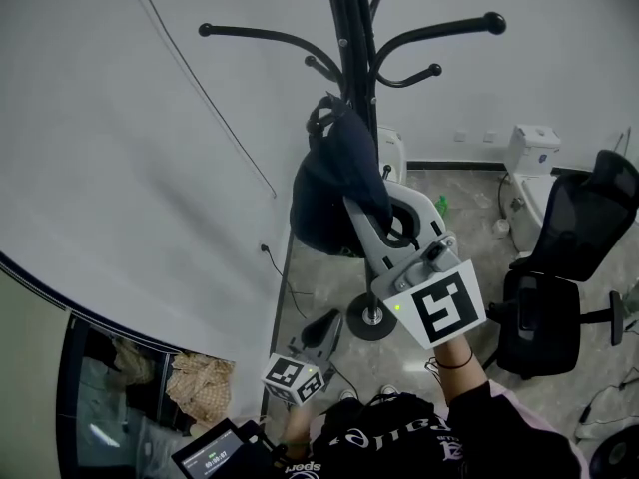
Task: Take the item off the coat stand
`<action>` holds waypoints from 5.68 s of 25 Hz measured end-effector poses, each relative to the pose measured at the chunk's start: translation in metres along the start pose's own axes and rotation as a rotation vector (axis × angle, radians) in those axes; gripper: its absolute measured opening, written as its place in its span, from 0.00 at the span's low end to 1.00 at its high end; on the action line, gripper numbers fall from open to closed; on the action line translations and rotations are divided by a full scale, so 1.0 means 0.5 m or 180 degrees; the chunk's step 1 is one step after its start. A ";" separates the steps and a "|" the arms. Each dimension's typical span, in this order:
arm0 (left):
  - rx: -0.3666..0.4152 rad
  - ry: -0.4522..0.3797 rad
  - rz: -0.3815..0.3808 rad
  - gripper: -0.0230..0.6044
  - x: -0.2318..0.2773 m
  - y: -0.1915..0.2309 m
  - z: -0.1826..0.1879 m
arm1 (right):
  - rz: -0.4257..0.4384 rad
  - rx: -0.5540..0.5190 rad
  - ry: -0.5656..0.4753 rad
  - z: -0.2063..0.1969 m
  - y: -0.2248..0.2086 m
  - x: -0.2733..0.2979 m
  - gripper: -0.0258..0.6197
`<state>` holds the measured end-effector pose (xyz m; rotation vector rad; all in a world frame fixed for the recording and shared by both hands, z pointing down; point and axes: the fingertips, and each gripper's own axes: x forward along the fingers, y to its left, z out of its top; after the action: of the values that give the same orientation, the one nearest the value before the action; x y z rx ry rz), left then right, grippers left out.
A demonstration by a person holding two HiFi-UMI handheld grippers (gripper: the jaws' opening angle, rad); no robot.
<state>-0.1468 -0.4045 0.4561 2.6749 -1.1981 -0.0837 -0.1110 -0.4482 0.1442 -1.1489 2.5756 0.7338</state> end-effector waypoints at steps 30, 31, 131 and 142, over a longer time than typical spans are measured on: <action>-0.0184 -0.0013 0.0746 0.04 -0.082 -0.127 -0.094 | 0.0979 0.0983 0.0624 -0.200 0.161 -0.209 0.08; -0.0196 0.0007 0.0768 0.04 -0.084 -0.134 -0.101 | 0.0999 0.1013 0.0658 -0.211 0.165 -0.221 0.08; -0.0076 0.0224 -0.0051 0.04 -0.593 -0.906 -0.272 | -0.0123 0.1751 0.1774 0.036 0.591 -1.238 0.08; -0.0073 0.0251 -0.0051 0.04 -0.593 -0.900 -0.281 | -0.0150 0.1789 0.1797 0.023 0.591 -1.243 0.08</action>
<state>0.0034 0.1307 0.4876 2.6421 -1.1453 0.0057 0.0836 0.1177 0.4837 -1.3360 2.8708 -0.3828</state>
